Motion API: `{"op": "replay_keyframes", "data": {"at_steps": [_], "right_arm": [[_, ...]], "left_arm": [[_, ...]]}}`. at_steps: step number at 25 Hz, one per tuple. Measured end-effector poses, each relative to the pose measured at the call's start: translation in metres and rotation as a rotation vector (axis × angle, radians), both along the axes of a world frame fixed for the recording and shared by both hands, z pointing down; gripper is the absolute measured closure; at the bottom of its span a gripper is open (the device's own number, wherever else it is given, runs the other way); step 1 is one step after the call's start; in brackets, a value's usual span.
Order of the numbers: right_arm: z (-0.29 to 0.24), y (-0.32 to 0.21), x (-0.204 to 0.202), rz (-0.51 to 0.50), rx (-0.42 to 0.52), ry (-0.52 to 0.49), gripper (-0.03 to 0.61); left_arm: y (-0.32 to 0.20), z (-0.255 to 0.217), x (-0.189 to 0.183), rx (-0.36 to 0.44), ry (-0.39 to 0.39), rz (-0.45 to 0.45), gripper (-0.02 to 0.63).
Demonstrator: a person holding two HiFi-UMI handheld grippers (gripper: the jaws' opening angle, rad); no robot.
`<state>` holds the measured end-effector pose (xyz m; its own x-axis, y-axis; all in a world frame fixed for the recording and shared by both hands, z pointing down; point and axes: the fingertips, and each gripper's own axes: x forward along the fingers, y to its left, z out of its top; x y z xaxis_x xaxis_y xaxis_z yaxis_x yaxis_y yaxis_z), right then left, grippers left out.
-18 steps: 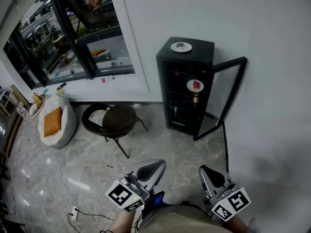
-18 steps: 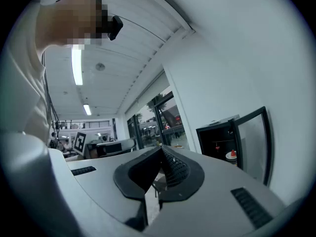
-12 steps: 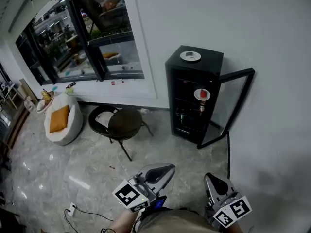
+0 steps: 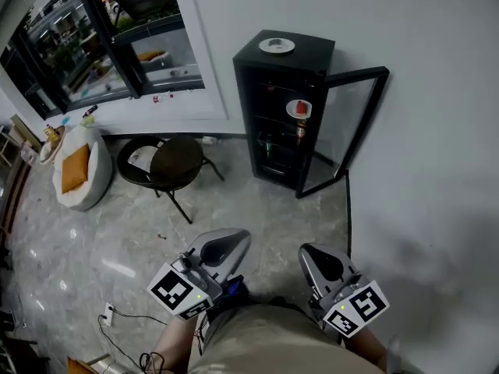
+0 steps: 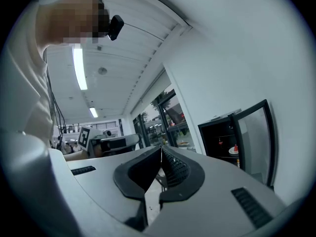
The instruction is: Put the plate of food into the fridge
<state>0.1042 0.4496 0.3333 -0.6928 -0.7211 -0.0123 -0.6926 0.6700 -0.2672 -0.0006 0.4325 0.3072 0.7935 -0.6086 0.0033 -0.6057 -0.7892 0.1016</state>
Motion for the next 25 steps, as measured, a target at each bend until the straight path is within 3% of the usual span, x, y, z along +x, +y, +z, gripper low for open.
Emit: {"op": "replay_keyframes", "data": {"at_steps": [6, 14, 18, 25], "right_arm": [[-0.001, -0.009, 0.001, 0.024, 0.048, 0.068, 0.558], [-0.005, -0.03, 0.012, 0.099, 0.026, 0.024, 0.557], [-0.007, -0.05, 0.002, 0.123, 0.016, 0.024, 0.557], [-0.018, -0.083, -0.038, 0.154, 0.135, 0.225, 0.557]], "left_arm": [[-0.011, 0.003, 0.0, -0.012, -0.001, -0.001, 0.603], [-0.042, 0.01, 0.005, -0.019, 0.032, 0.073, 0.603], [-0.068, 0.008, -0.001, 0.014, 0.05, 0.113, 0.603], [-0.107, 0.008, -0.032, 0.005, 0.092, 0.165, 0.603]]}}
